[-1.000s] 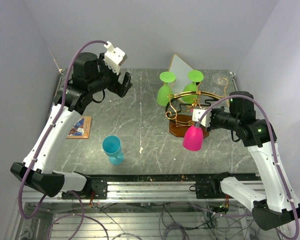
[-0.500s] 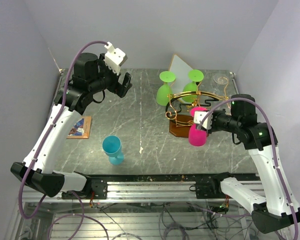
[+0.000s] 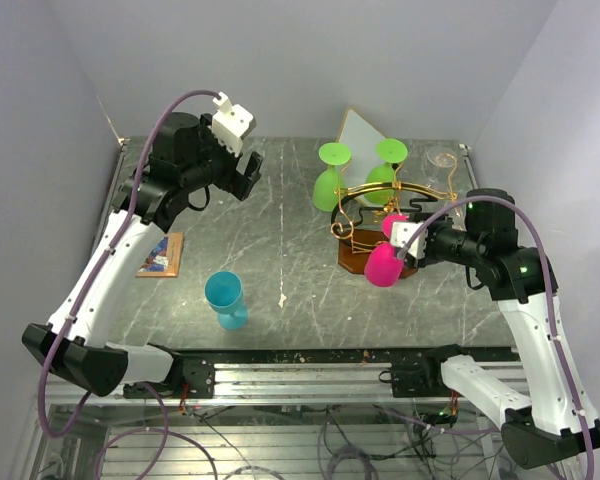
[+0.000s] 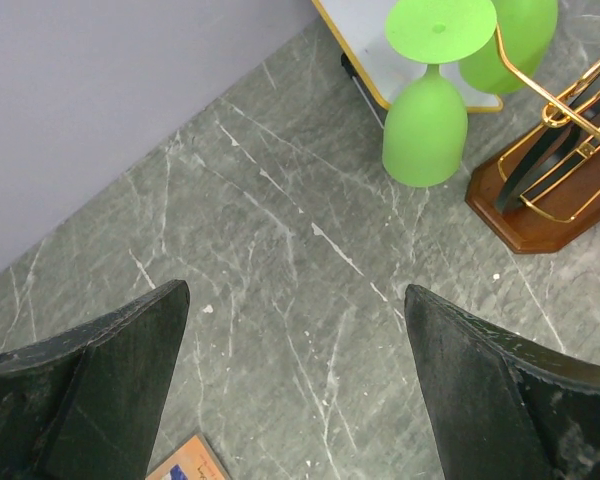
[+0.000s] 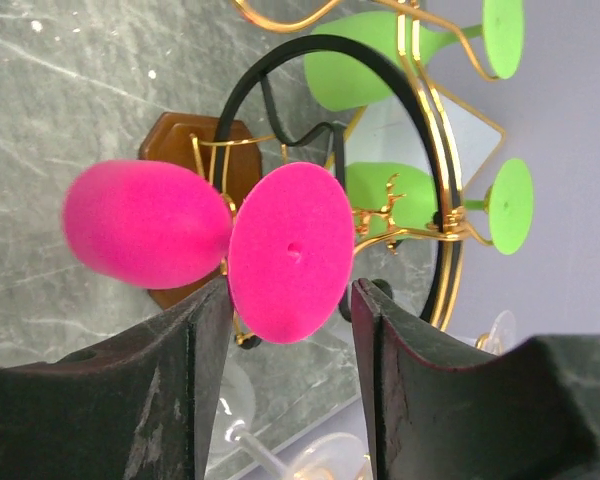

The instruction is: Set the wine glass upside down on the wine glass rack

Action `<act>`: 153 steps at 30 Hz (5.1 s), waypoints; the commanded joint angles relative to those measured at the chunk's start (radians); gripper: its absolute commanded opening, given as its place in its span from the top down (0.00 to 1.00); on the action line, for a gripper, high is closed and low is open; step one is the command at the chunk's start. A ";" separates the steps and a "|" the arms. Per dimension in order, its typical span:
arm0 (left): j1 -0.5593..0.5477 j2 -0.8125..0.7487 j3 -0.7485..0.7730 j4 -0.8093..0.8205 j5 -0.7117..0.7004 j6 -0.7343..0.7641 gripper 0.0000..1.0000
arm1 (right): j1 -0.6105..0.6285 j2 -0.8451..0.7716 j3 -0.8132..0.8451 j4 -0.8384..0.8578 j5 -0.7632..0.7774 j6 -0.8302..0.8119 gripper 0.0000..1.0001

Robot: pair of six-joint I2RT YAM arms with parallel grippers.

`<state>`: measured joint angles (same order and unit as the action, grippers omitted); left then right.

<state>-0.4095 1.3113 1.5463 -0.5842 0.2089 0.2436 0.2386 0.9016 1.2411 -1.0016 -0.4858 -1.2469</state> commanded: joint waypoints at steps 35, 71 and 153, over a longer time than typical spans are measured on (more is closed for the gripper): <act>-0.003 -0.107 -0.182 -0.518 0.189 0.496 0.00 | -0.052 -0.018 0.055 -0.089 -0.156 0.084 0.22; -0.008 -0.029 -0.406 -0.544 0.239 0.573 0.92 | -0.066 -0.013 0.037 -0.043 -0.102 0.100 0.19; -0.008 -0.030 0.097 0.190 0.407 -0.373 0.93 | -0.002 0.371 0.046 0.977 -0.420 1.654 0.71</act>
<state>-0.4141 1.3079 1.6497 -0.4515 0.5846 -0.1135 0.2314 1.2762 1.2976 -0.0605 -0.9146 0.3847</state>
